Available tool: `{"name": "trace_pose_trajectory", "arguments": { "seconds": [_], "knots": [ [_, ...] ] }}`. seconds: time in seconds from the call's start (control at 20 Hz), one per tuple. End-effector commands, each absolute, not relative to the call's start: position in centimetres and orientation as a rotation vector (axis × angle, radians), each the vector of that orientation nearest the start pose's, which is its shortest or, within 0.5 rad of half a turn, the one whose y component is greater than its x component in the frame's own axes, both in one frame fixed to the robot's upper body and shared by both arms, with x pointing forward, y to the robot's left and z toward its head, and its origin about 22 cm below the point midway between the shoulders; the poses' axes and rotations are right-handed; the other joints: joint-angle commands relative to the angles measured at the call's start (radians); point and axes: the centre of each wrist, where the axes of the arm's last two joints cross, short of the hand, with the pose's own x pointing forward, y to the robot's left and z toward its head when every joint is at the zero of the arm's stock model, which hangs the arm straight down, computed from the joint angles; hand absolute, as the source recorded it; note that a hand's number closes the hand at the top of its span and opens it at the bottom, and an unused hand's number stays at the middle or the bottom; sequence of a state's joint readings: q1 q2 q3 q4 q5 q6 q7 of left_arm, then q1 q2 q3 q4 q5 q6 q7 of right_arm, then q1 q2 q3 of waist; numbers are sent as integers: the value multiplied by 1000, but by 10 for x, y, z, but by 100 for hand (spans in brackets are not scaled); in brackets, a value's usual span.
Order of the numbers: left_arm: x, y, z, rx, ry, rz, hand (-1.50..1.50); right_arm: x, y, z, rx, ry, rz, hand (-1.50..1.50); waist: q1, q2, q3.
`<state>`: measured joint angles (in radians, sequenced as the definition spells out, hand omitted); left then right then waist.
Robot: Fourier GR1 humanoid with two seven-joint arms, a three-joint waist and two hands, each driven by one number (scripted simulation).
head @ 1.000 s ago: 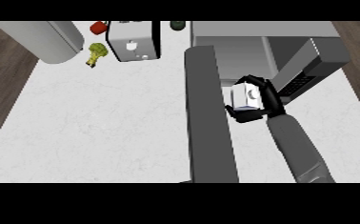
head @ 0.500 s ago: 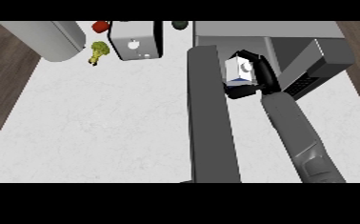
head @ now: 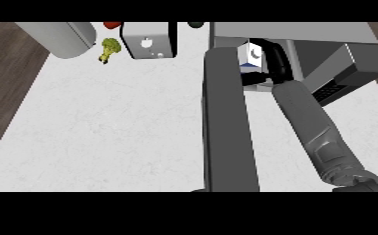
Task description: Pick up the milk, place it into the microwave and close the microwave
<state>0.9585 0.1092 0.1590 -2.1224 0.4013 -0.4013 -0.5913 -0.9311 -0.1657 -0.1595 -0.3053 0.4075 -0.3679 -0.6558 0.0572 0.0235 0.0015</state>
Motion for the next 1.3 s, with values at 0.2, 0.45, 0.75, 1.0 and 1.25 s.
{"name": "trace_pose_trajectory", "arguments": {
  "seconds": [0.2, 0.45, 0.75, 1.0, 1.25],
  "knots": [
    [32, 326, 36, -25, -1933, 154, -150, 429, -223, 17, -739, -1812, 333, 150, 31, 30, 3],
    [30, 330, 30, -2, -1934, 127, -150, 429, -230, 17, -839, -1852, 330, -150, 54, 27, 3],
    [49, 326, 27, -34, -1929, 82, -150, 433, -233, 22, -799, -1814, 458, -150, 63, 36, 3],
    [50, 324, 28, -67, -1941, 50, -150, 431, -237, 19, -720, -1807, 430, -150, 69, 33, 4],
    [63, 314, 27, -93, -1940, 57, -150, 425, -214, 4, -563, -1842, 418, -150, 45, 26, 4]
  ]
}}
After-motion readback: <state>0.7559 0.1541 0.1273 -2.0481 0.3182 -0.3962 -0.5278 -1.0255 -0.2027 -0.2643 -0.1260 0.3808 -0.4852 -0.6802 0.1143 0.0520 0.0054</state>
